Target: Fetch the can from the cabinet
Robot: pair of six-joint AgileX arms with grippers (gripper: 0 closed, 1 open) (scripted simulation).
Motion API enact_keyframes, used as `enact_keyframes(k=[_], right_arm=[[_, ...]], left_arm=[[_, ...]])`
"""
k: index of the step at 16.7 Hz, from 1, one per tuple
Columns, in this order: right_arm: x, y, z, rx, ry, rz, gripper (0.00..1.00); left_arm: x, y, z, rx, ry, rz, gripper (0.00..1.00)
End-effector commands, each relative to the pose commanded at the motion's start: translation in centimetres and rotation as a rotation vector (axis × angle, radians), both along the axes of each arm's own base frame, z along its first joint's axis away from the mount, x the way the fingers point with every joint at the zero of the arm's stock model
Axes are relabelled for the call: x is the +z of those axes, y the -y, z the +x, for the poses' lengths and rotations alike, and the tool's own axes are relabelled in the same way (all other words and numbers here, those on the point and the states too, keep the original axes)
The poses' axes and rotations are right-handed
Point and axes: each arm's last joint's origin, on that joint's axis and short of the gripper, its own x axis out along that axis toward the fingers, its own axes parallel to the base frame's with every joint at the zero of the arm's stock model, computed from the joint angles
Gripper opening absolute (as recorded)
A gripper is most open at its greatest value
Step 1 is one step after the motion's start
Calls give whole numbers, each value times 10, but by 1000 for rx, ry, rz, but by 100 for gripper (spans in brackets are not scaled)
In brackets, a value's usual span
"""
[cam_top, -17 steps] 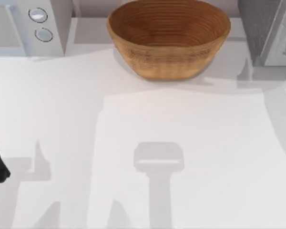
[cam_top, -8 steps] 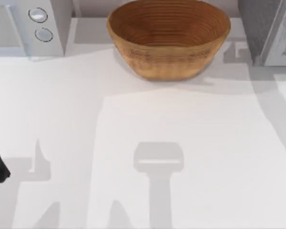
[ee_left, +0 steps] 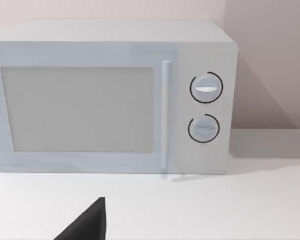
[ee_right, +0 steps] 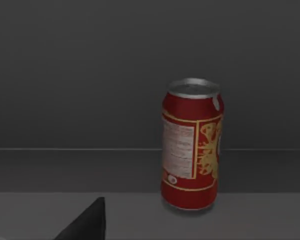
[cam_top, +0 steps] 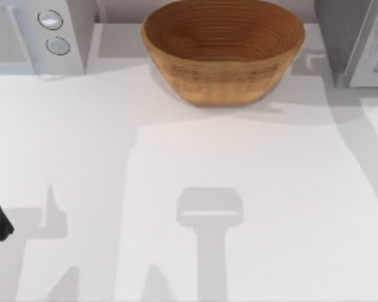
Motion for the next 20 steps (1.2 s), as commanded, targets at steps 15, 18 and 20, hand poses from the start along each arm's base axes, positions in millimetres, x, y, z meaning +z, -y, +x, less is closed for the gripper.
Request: enact_keyframes(k=[15, 18, 20], right_arm=[[-19, -10, 70, -10, 4, 0, 100], [-19, -10, 93, -10, 4, -1, 100], [-19, -10, 105, -9, 4, 0, 100]], left_arm=[[0, 0, 0, 0, 0, 0, 100], [0, 0, 0, 0, 0, 0, 100], [0, 0, 0, 0, 0, 0, 100]])
